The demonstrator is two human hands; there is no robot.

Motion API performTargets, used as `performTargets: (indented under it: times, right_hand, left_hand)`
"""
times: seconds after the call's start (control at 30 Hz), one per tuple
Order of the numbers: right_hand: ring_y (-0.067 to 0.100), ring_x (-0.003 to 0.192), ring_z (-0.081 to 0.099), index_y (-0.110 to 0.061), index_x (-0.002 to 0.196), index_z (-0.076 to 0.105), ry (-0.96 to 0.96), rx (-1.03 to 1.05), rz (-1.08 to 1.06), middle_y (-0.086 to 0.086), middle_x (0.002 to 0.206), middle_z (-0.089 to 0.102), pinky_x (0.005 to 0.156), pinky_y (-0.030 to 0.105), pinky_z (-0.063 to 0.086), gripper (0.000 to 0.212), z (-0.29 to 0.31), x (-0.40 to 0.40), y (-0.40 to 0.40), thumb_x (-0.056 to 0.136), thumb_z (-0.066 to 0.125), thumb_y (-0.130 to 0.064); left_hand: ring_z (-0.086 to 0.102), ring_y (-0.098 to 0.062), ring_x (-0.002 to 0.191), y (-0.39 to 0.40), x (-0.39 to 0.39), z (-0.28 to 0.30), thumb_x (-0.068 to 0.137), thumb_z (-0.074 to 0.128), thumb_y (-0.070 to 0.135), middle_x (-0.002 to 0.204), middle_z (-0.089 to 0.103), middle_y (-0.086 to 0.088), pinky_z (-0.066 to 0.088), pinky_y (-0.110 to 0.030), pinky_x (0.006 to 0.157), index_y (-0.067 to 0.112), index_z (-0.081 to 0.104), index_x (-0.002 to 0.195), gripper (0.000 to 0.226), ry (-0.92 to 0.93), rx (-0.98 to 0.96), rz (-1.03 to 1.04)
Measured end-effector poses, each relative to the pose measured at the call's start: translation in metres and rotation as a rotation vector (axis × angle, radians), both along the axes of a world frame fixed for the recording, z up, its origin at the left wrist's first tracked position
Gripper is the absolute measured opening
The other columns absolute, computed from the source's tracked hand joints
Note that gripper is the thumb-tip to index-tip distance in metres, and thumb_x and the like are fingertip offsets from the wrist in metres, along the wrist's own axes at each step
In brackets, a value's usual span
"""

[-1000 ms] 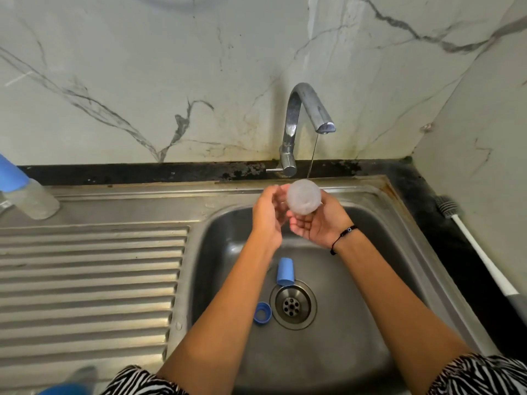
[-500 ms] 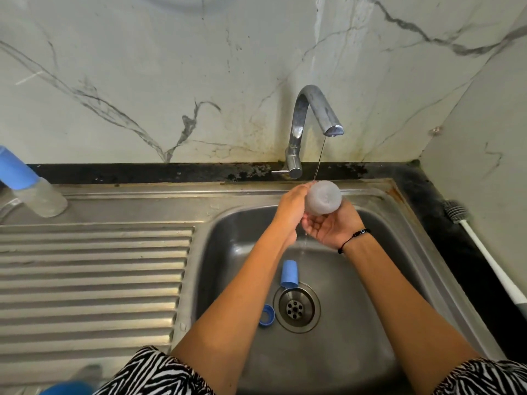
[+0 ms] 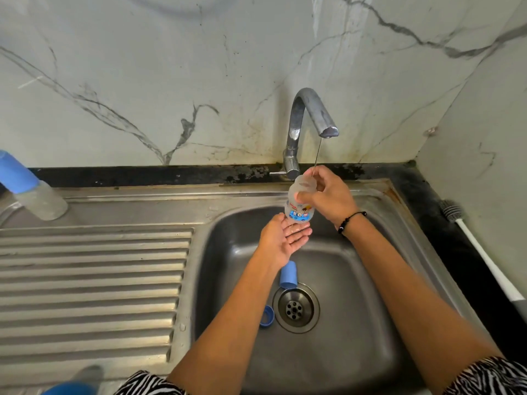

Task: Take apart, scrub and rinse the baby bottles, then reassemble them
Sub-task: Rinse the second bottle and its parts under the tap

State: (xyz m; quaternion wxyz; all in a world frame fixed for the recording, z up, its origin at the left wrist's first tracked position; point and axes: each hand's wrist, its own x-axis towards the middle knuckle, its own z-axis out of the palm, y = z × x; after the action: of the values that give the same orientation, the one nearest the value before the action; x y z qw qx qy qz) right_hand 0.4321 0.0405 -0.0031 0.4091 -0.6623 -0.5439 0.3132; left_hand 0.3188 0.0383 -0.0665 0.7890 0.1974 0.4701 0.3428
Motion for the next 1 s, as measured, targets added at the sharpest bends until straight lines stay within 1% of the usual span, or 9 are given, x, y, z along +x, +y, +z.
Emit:
performTargets:
  times: [0.1,0.23,0.33,0.43,0.57,0.67,0.8,0.9,1.0]
  right_hand:
    - [0.018,0.099,0.055,-0.015,0.109,0.054,-0.067,0.072,-0.062,-0.003,0.104,0.057,0.08,0.023,0.045,0.043,0.008,-0.002,-0.002,0.071,0.069,-0.002]
    - [0.012,0.092,0.053,-0.009,0.116,0.049,-0.115,0.288,-0.19,-0.002,0.104,0.054,0.068,0.011,0.039,0.043,0.005,-0.009,-0.007,0.079,0.07,-0.013]
    - [0.02,0.098,0.056,-0.008,0.117,0.051,-0.23,0.118,-0.151,0.006,0.109,0.059,0.073,0.02,0.04,0.044,-0.006,-0.01,-0.01,0.079,0.07,-0.016]
    - [0.016,0.089,0.054,-0.007,0.116,0.05,-0.263,0.345,-0.209,0.003,0.105,0.059,0.073,0.025,0.043,0.041,-0.004,-0.012,-0.01,0.08,0.068,-0.018]
    - [0.025,0.098,0.059,-0.01,0.113,0.054,-0.371,0.039,-0.106,0.007,0.104,0.061,0.077,0.031,0.046,0.039,-0.004,-0.008,-0.005,0.078,0.069,-0.018]
    - [0.021,0.09,0.058,-0.008,0.119,0.051,-0.341,0.305,-0.228,0.007,0.104,0.062,0.073,0.03,0.046,0.041,-0.004,-0.011,-0.011,0.082,0.067,-0.018]
    - [0.027,0.095,0.06,-0.011,0.114,0.053,-0.358,0.025,-0.124,0.007,0.1,0.061,0.072,0.029,0.045,0.037,-0.015,-0.015,-0.011,0.08,0.067,-0.017]
    - [0.023,0.086,0.059,-0.011,0.116,0.052,-0.336,0.2,-0.221,0.007,0.099,0.063,0.07,0.033,0.049,0.039,-0.017,-0.015,-0.014,0.08,0.066,-0.02]
    - [0.027,0.095,0.06,-0.013,0.114,0.055,-0.363,0.006,-0.148,0.009,0.104,0.063,0.077,0.034,0.05,0.038,-0.021,-0.014,-0.017,0.079,0.066,-0.021]
  left_hand:
    - [0.061,-0.029,0.096,0.001,0.001,0.003,0.104,0.026,0.028,0.125,0.059,-0.023,0.044,-0.036,0.092,-0.005,0.053,0.125,0.048,0.027,-0.022,0.024]
    - [0.061,-0.026,0.087,0.005,0.001,0.004,0.103,0.028,0.025,0.124,0.059,-0.024,0.043,-0.036,0.094,-0.006,0.053,0.124,0.045,0.045,-0.006,0.068]
    - [0.06,-0.024,0.084,0.004,0.003,0.0,0.102,0.033,0.023,0.103,0.064,-0.018,0.044,-0.035,0.091,-0.005,0.054,0.12,0.04,0.07,-0.01,0.086]
    - [0.058,-0.02,0.078,0.008,0.003,-0.001,0.101,0.036,0.022,0.092,0.061,-0.013,0.044,-0.033,0.086,-0.001,0.054,0.117,0.033,0.107,-0.004,0.109]
    - [0.051,-0.017,0.069,0.008,0.004,0.001,0.099,0.038,0.019,0.08,0.057,-0.009,0.043,-0.026,0.066,0.004,0.054,0.095,0.022,0.141,-0.025,0.153]
    - [0.051,-0.017,0.07,0.012,0.002,0.001,0.099,0.039,0.019,0.082,0.057,-0.008,0.042,-0.024,0.066,0.007,0.053,0.083,0.024,0.133,-0.01,0.164]
    - [0.048,-0.017,0.067,0.01,0.001,0.0,0.097,0.039,0.014,0.078,0.055,-0.009,0.038,-0.024,0.062,0.008,0.051,0.08,0.022,0.17,-0.011,0.177]
    - [0.048,-0.016,0.067,0.01,-0.002,-0.001,0.097,0.04,0.014,0.077,0.054,-0.008,0.039,-0.024,0.062,0.007,0.053,0.081,0.022,0.171,0.0,0.178]
    - [0.043,-0.015,0.062,0.007,-0.002,-0.002,0.096,0.04,0.013,0.072,0.05,-0.007,0.035,-0.023,0.058,0.009,0.051,0.077,0.022,0.193,-0.02,0.202]
